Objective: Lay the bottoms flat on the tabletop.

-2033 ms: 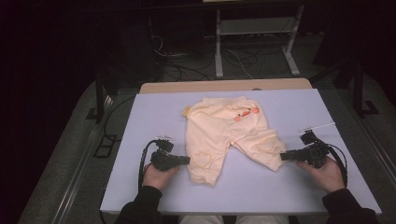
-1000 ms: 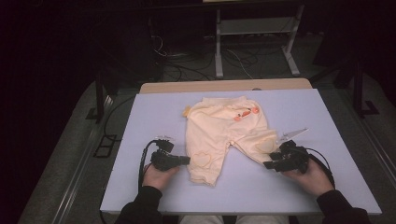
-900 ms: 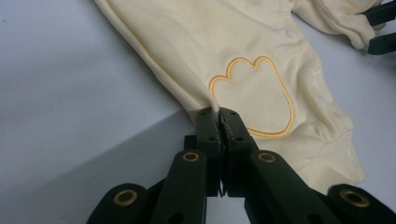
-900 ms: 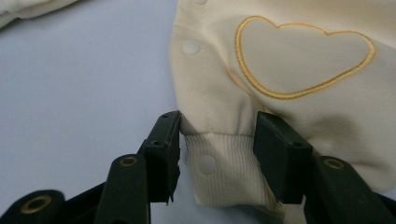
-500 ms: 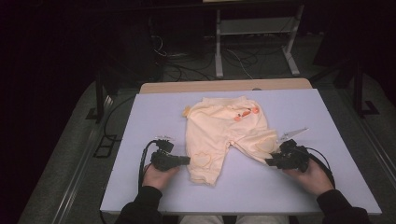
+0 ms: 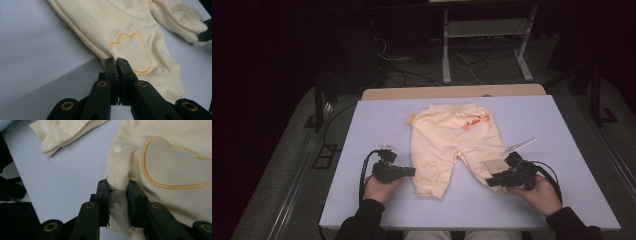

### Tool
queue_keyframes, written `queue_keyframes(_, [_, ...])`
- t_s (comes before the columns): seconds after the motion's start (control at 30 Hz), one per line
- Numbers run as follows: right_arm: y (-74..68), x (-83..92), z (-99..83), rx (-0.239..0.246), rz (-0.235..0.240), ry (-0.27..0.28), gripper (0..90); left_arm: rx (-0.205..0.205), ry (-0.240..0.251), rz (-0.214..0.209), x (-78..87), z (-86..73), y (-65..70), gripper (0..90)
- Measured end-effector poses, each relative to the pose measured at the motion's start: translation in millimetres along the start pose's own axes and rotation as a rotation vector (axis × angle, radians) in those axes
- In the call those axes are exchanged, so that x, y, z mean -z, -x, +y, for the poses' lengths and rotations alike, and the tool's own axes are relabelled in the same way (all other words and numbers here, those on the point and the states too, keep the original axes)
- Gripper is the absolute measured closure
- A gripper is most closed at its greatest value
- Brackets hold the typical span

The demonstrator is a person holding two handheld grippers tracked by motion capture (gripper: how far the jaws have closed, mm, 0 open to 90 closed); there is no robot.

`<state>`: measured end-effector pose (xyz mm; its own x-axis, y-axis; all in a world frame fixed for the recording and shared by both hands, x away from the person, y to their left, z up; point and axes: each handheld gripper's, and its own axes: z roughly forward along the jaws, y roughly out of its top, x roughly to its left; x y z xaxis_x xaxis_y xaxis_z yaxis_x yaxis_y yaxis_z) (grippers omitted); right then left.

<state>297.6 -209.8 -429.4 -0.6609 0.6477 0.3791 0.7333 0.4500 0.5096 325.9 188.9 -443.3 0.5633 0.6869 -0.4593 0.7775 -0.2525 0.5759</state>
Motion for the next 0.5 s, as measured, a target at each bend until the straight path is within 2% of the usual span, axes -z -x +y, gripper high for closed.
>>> queue_keyframes(0.17, [-8.6,-6.8,0.9,0.010,0.032,-0.018,72.3,-0.003,-0.012,-0.028,4.9,0.9,-1.8,86.3])
queue_keyframes(0.3, [-7.3,-7.3,0.4,-0.004,0.066,-0.010,71.9,0.003,-0.016,-0.025,7.6,1.2,-4.5,86.3])
queue_keyframes(0.5, [-8.6,-8.7,0.3,-0.008,0.100,-0.025,71.3,0.002,-0.021,-0.020,9.6,1.5,-5.5,86.3])
